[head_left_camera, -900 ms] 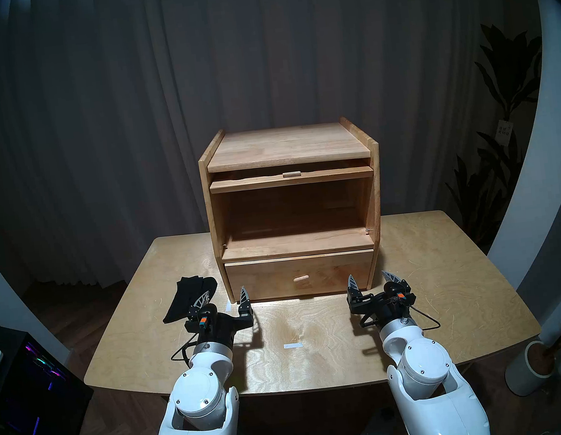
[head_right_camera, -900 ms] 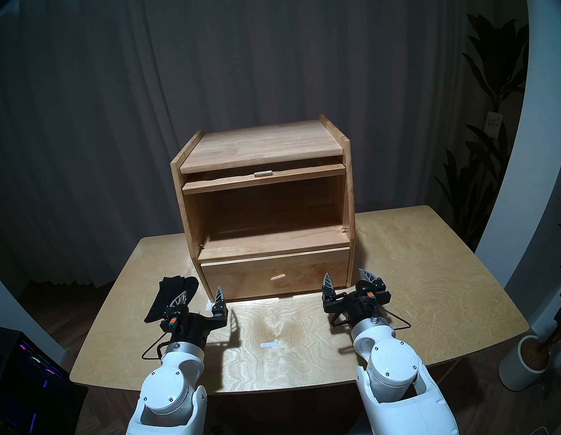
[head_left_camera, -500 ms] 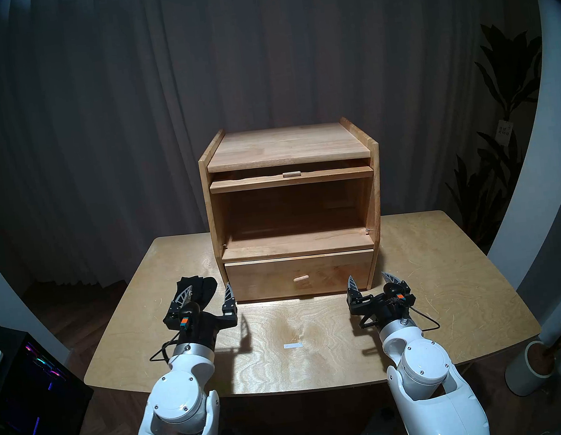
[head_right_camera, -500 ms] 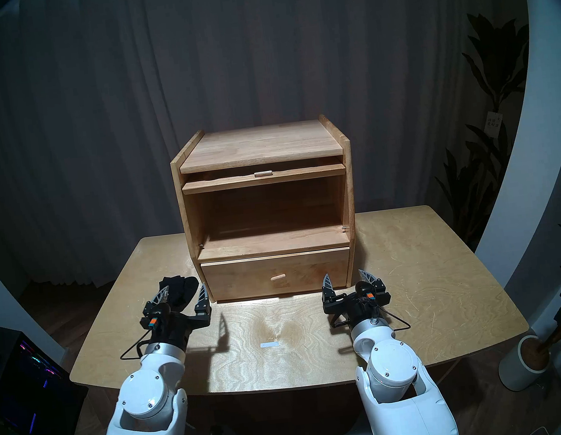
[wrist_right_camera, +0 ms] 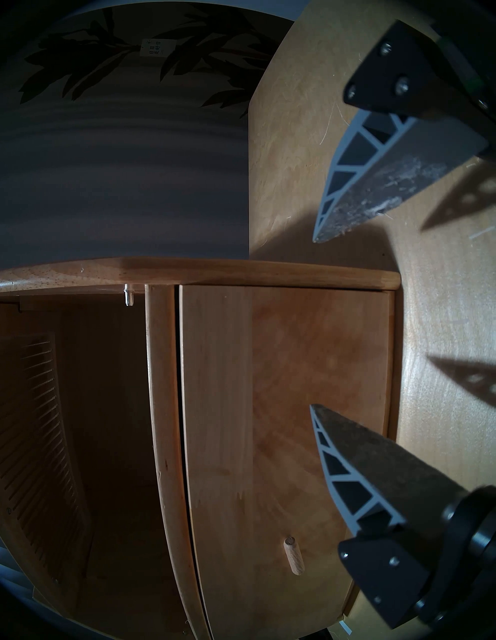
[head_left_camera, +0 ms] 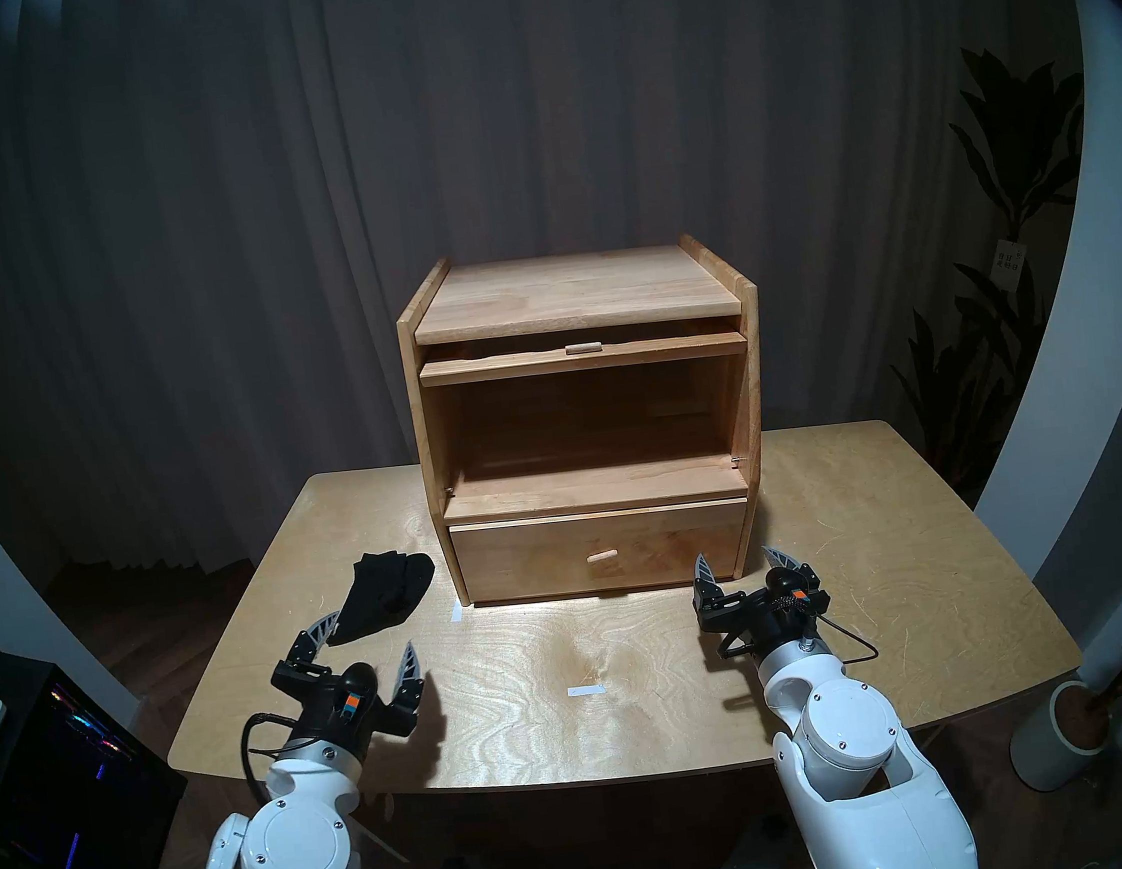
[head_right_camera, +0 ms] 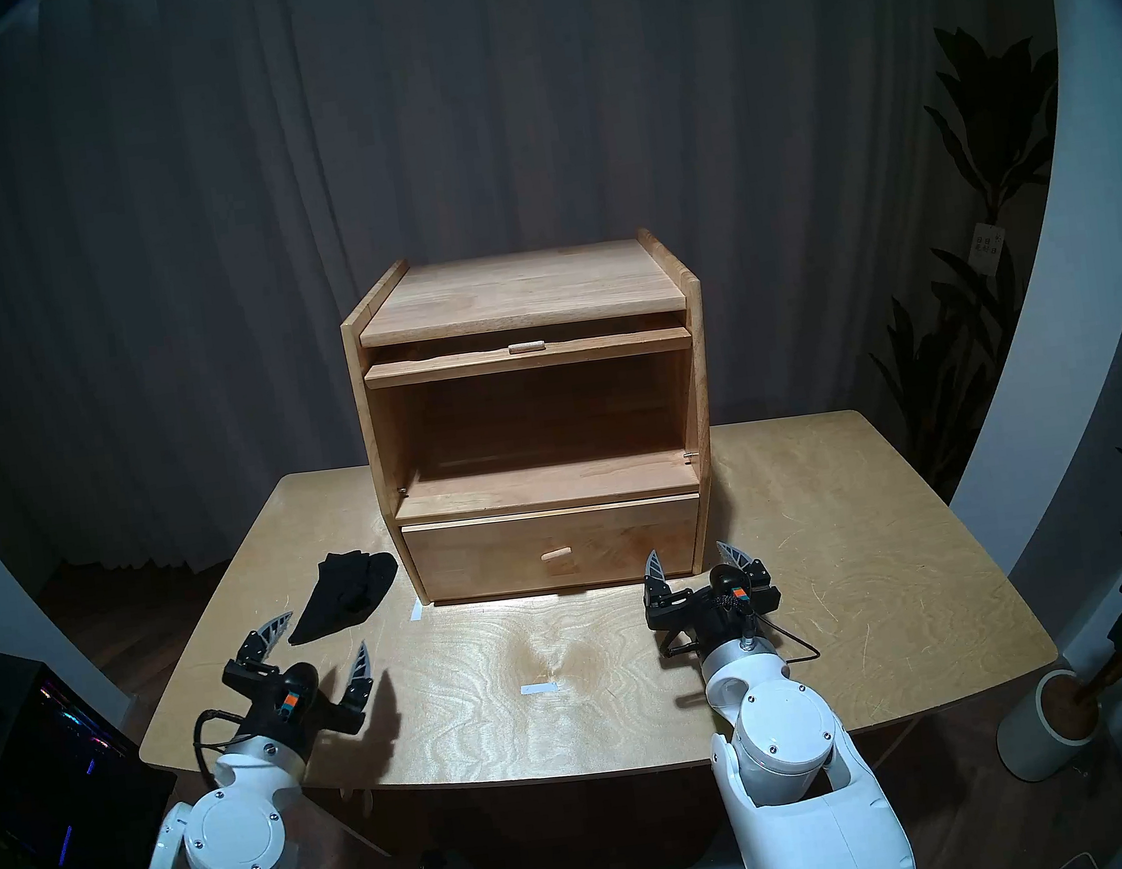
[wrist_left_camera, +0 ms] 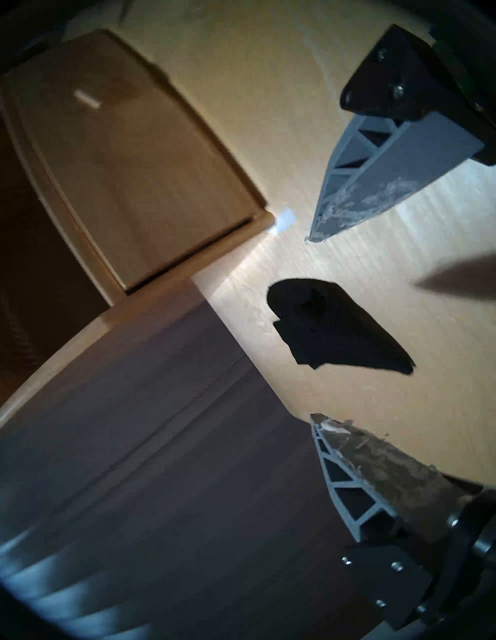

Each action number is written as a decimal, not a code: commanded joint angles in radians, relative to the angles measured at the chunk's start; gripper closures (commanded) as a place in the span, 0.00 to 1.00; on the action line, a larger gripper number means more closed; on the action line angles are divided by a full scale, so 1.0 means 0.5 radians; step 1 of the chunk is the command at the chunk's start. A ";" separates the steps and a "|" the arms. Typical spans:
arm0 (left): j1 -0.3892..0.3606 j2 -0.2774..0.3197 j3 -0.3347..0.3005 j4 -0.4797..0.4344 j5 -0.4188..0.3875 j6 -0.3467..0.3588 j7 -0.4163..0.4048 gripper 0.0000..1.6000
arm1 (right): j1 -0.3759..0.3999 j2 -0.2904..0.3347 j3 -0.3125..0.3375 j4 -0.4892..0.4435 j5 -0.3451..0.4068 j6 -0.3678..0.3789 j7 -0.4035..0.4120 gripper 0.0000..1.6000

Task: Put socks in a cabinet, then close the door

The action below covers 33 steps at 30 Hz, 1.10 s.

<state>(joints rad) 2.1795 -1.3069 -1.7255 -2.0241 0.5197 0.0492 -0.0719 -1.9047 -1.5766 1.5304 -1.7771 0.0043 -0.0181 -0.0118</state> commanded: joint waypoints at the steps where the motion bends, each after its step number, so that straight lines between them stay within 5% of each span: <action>1: 0.045 0.235 -0.144 -0.164 0.433 0.034 -0.089 0.00 | 0.017 -0.001 0.002 -0.039 0.000 -0.012 -0.001 0.00; 9: 0.070 0.450 -0.159 -0.314 0.678 0.037 -0.467 0.00 | 0.014 -0.001 0.002 -0.046 0.000 -0.014 -0.001 0.00; 10: 0.056 0.393 -0.166 -0.327 0.705 0.032 -0.427 0.00 | 0.014 -0.001 0.002 -0.046 0.000 -0.014 -0.001 0.00; 15: -0.122 0.542 -0.197 -0.336 0.597 0.154 -0.690 0.00 | 0.012 -0.001 0.002 -0.050 0.000 -0.014 -0.001 0.00; 22: -0.280 0.512 -0.119 -0.293 0.412 0.358 -0.979 0.00 | 0.011 -0.001 0.002 -0.051 0.000 -0.013 -0.001 0.00; 25: -0.315 0.395 -0.142 -0.270 0.271 0.470 -0.977 0.00 | 0.015 -0.001 0.002 -0.044 0.000 -0.013 0.000 0.00; 33: -0.521 0.560 0.085 -0.076 0.347 0.704 -1.030 0.00 | 0.010 -0.001 0.002 -0.054 0.000 -0.013 0.000 0.00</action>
<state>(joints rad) 2.0352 -1.0746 -1.7552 -2.1149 0.6603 0.3332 -0.5881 -1.9038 -1.5766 1.5303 -1.7776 0.0041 -0.0183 -0.0109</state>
